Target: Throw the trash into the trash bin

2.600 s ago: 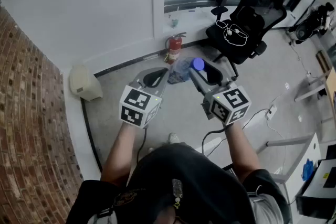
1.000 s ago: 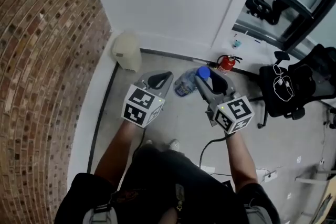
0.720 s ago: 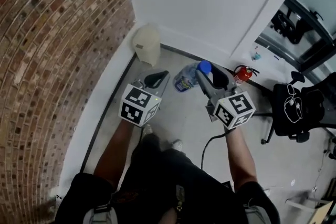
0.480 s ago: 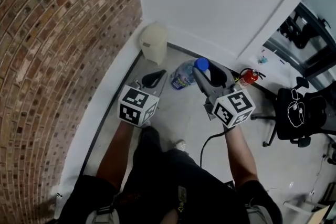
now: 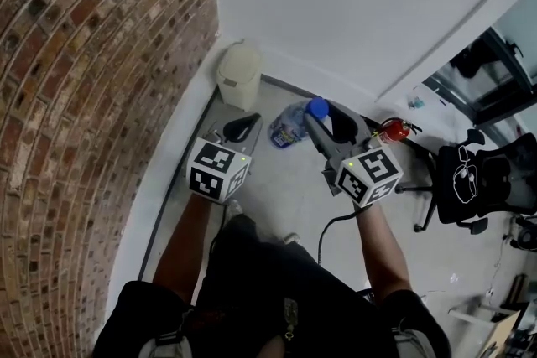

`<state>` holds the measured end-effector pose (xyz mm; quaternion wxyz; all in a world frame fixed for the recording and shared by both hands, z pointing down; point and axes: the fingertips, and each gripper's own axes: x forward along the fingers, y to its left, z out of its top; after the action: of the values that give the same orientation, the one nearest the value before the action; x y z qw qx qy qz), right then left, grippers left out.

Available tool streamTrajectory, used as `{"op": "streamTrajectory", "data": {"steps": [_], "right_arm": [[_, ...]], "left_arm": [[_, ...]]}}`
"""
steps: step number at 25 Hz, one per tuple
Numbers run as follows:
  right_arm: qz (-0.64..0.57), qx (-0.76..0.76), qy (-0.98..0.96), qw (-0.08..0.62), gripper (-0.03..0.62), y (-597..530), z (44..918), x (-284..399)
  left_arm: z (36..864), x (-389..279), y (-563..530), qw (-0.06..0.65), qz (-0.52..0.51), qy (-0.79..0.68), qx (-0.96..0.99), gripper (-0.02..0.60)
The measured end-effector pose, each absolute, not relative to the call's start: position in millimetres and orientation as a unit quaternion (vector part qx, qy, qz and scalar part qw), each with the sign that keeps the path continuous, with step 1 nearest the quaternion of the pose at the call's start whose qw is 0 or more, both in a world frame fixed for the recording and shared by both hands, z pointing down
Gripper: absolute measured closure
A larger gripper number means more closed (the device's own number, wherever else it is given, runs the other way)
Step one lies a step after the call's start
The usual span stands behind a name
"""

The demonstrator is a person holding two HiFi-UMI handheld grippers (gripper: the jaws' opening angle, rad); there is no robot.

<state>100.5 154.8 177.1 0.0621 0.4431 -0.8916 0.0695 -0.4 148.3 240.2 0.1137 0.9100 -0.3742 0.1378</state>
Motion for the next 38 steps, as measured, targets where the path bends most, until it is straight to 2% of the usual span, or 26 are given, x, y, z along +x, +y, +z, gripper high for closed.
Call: {"op": "streamTrajectory", "data": {"steps": [9, 14, 22, 31, 38], "right_arm": [[0.095, 0.462, -0.877, 0.096, 0.414, 80.6, 209.7, 50.8], [0.116, 0.456, -0.876, 0.103, 0.414, 32.4, 229.0, 51.1], [0.127, 0.420, -0.891, 0.120, 0.414, -67.8, 271.6, 45.4], [0.176, 0.402, -0.885, 0.154, 0.414, -151.2, 362.7, 64.6], [0.205, 0.394, -0.880, 0.170, 0.414, -183.9, 436.4, 55.9]], "left_arm": [[274.9, -60.7, 68.4, 0.138, 0.154, -0.368, 0.906, 0.575], [292.6, -68.5, 21.5, 0.150, 0.169, -0.381, 0.896, 0.574], [330.4, -62.4, -66.0, 0.130, 0.239, -0.393, 0.878, 0.575], [447.9, -53.6, -146.9, 0.172, 0.326, -0.407, 0.836, 0.575], [572.5, -71.3, -192.2, 0.226, 0.348, -0.421, 0.807, 0.575]]}}
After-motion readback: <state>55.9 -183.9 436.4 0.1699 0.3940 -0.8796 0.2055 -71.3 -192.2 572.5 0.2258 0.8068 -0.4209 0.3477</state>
